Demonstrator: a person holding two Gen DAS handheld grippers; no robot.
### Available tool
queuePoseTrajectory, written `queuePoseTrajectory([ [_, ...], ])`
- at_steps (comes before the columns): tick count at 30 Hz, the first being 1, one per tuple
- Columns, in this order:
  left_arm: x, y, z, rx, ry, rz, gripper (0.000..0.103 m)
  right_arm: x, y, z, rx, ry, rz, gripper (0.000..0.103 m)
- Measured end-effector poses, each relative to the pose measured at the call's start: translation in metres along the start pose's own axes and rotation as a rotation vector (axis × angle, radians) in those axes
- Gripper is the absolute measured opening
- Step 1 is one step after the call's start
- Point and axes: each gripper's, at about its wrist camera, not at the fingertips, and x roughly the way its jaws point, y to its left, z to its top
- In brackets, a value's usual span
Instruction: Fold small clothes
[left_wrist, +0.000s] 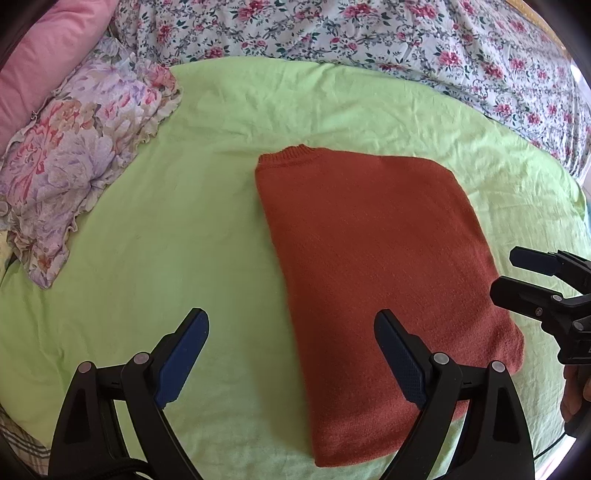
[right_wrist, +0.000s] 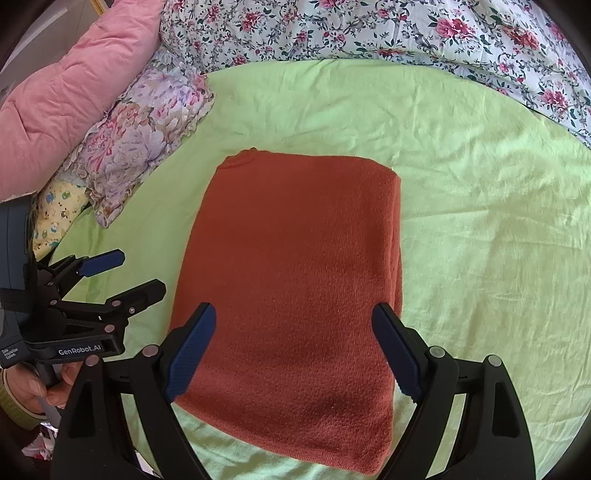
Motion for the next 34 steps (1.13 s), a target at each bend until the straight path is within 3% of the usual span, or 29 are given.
queuePoseTrajectory([
  [19, -0.014, 0.009, -0.003, -0.010, -0.016, -0.026, 0.091, -0.003, 0.009, -0.004, 0.011, -0.007, -0.018, 0.087],
  [34, -0.022, 0.023, -0.015, -0.013, -0.020, 0.013, 0.090, -0.005, 0.030, -0.020, 0.029, -0.034, 0.007, 0.088],
])
